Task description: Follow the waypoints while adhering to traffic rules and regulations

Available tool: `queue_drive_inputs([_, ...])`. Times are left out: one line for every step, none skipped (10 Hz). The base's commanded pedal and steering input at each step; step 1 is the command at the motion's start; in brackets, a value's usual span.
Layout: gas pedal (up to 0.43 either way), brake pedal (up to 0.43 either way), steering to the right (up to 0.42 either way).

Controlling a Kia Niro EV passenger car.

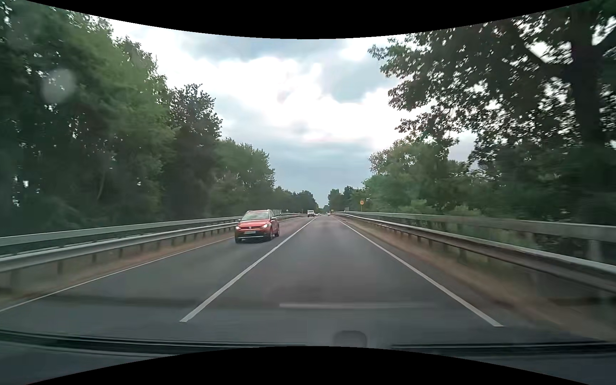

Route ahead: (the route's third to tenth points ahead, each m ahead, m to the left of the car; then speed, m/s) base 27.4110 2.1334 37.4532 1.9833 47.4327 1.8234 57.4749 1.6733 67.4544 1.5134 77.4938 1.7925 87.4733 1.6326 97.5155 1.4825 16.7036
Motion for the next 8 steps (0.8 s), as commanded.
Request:
queue_drive_inputs([0.157, 0.000, -0.003])
queue_drive_inputs([0.157, 0.000, -0.003])
queue_drive_inputs([0.157, 0.000, -0.003])
queue_drive_inputs([0.157, 0.000, -0.003])
queue_drive_inputs([0.157, 0.000, -0.003])
queue_drive_inputs([0.157, 0.000, -0.003])
queue_drive_inputs([0.157, 0.000, -0.003])
queue_drive_inputs([0.157, 0.000, -0.002])
